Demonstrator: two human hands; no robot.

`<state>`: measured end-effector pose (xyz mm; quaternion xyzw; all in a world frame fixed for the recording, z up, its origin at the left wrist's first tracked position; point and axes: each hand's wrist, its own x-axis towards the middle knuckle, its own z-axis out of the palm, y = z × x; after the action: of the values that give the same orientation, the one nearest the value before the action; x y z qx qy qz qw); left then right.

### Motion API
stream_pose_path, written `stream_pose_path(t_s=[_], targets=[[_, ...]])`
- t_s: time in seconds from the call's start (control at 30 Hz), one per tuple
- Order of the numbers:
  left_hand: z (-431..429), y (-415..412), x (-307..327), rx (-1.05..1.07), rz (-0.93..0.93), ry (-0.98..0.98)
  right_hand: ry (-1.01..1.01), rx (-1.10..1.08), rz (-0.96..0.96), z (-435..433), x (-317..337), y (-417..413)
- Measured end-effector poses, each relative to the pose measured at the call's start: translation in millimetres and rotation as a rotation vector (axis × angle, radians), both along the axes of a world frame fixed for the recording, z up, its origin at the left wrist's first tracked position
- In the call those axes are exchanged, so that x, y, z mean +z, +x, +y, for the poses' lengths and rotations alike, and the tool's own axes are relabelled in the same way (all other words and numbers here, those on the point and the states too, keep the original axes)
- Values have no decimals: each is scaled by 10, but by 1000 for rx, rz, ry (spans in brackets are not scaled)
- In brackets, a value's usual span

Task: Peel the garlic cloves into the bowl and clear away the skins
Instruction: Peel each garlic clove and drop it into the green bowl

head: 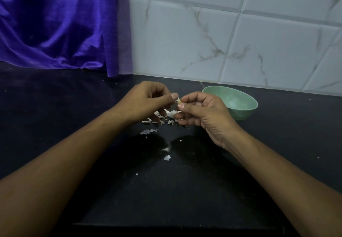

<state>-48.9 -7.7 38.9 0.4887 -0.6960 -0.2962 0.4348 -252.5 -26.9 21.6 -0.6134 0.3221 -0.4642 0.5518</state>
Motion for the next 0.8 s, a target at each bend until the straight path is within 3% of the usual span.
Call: stream_pose_path(t_s=[0.47,0.8], targets=[[10,-9,24,-35,56,-11,8,20,-1,14,-1,6],[10,7,41,-136,36,80,140,82,-75,25,43,-4]])
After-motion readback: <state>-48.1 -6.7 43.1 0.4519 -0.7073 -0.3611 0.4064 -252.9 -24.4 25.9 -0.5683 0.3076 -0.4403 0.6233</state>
